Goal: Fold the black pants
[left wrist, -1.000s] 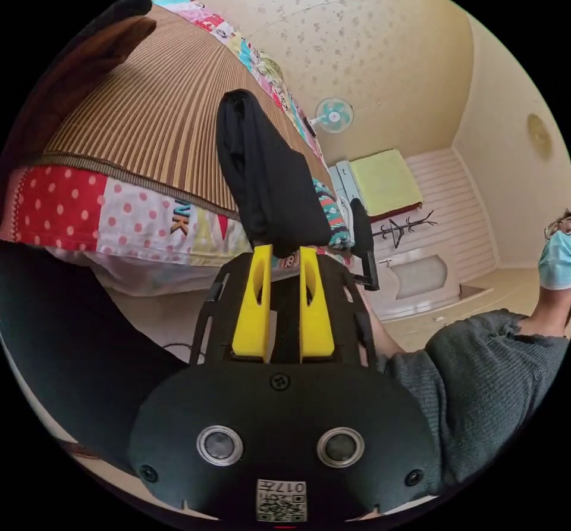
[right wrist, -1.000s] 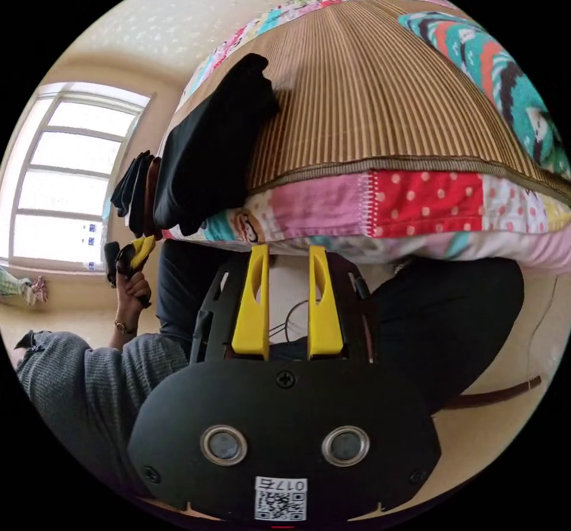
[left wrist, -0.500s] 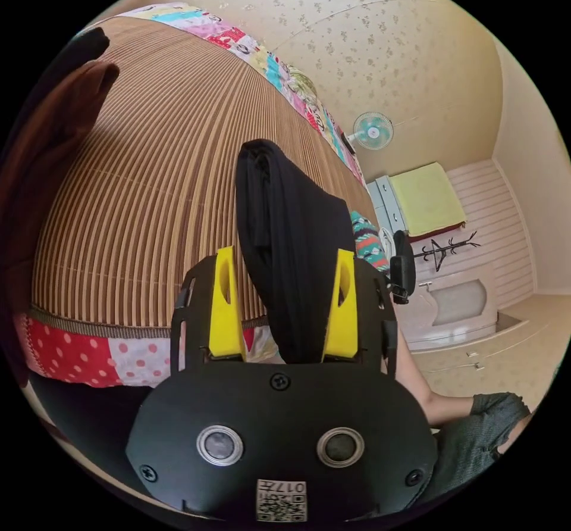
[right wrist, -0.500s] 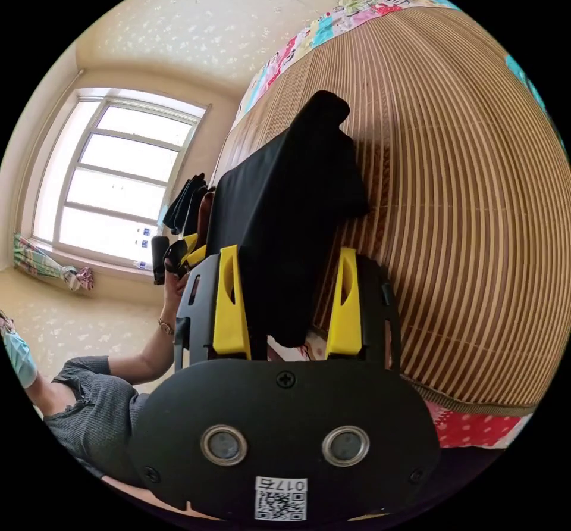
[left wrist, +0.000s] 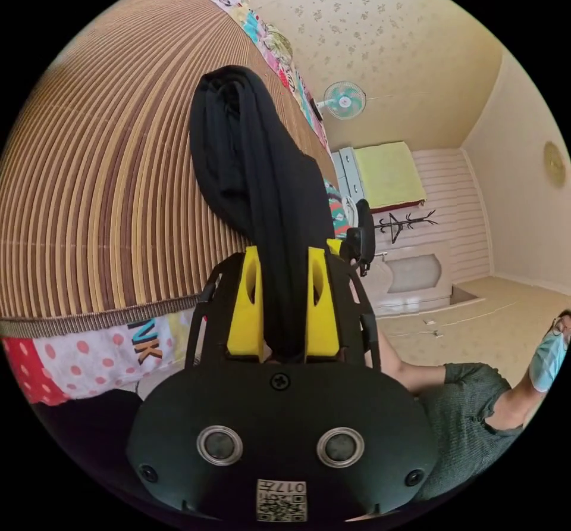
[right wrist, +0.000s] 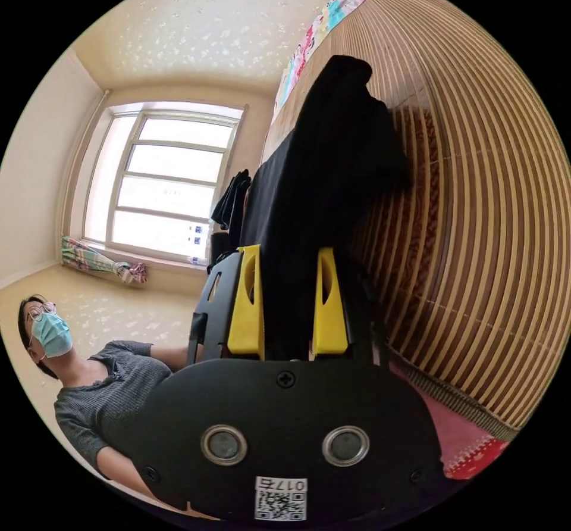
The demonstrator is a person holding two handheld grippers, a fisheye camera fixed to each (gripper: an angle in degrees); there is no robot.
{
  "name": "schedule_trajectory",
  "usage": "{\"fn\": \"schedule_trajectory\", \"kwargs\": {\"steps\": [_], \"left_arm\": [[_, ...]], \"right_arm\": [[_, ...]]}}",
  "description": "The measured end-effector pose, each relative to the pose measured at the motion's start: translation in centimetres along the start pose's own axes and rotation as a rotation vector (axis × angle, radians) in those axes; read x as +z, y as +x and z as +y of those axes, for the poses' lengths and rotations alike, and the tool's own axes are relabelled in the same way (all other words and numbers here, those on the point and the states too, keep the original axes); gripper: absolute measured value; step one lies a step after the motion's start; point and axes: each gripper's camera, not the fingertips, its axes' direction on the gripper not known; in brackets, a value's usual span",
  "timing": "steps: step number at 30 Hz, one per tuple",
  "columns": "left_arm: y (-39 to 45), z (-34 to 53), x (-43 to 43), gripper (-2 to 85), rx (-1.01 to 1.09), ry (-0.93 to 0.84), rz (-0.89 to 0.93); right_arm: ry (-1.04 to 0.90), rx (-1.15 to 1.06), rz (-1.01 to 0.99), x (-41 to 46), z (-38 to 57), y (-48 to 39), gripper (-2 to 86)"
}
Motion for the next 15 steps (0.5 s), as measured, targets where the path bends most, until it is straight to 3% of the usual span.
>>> {"fn": "schedule_trajectory", "kwargs": {"steps": [4,9,13,15], "left_arm": [[4.3,-1.1,-6.7,10.0,0.080,0.097,-0.030],[11.1,-1.2,-22.2,9.6,0.243,0.231,-0.143],[12.1,-0.1,-33.1,11.0,0.235,0.298,-0.224],[10.2,0.6,-38.7,11.7,0.181,0.322,-0.362]], "right_arm": [[-0.021,-0.155,-0.076,3.0,-3.7,-7.8,11.4],[-0.067,-0.371,-0.103,9.9,-8.4,-19.4,11.0],[-0.019,-0.478,-0.064,19.3,-9.3,-28.6,11.3],[0.013,-0.506,-0.006,24.4,-8.9,-30.9,11.5]]}}
